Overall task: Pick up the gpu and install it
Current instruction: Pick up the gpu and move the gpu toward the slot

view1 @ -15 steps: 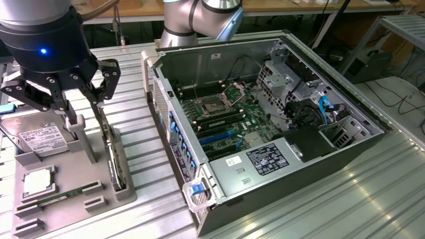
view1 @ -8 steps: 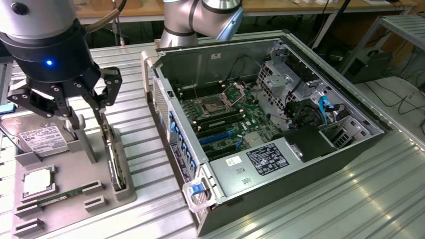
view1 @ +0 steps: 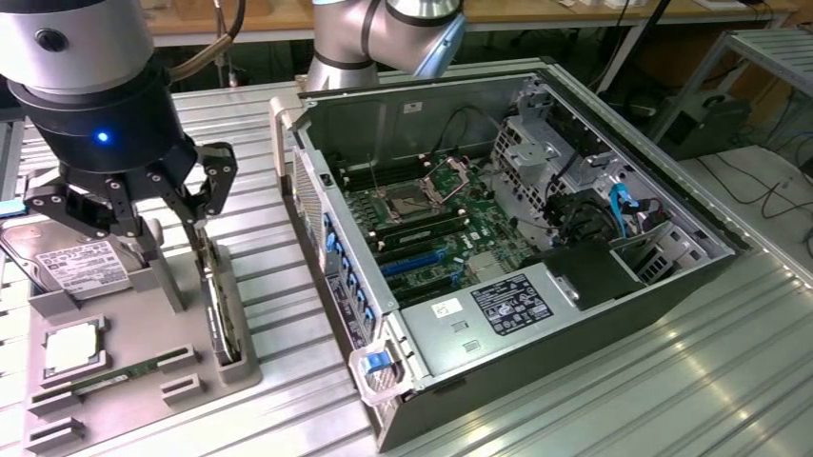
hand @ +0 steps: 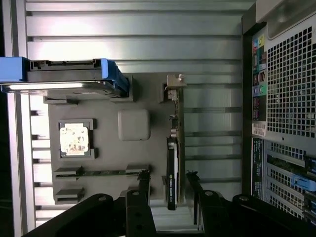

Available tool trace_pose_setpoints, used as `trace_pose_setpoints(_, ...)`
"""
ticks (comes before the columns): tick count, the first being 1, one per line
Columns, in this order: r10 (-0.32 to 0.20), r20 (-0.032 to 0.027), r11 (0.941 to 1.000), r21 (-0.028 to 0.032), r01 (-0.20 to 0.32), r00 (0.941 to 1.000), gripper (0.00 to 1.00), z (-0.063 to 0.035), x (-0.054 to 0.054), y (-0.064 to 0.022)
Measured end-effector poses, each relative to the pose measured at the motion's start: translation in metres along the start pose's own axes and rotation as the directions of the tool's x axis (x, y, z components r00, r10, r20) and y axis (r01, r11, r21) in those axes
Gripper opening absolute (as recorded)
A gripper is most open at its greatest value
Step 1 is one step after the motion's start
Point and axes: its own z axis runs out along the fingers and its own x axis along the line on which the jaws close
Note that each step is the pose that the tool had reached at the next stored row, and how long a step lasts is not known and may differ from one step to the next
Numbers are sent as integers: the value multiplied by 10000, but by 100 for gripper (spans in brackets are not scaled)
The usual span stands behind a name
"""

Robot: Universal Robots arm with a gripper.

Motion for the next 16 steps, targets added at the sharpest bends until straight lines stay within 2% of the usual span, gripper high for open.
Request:
trace_pose_setpoints(1, -2, 2, 10000, 38, 2, 10000, 42, 13, -3, -1)
trace_pose_setpoints(2, -3, -1, 10000, 43, 3, 10000, 42, 31, -12, 0)
trace_pose_setpoints(6, -2, -18, 10000, 44, 2, 10000, 42, 118, -64, 0)
trace_pose_setpoints(16, -1, -19, 10000, 44, 1, 10000, 42, 299, -79, -23)
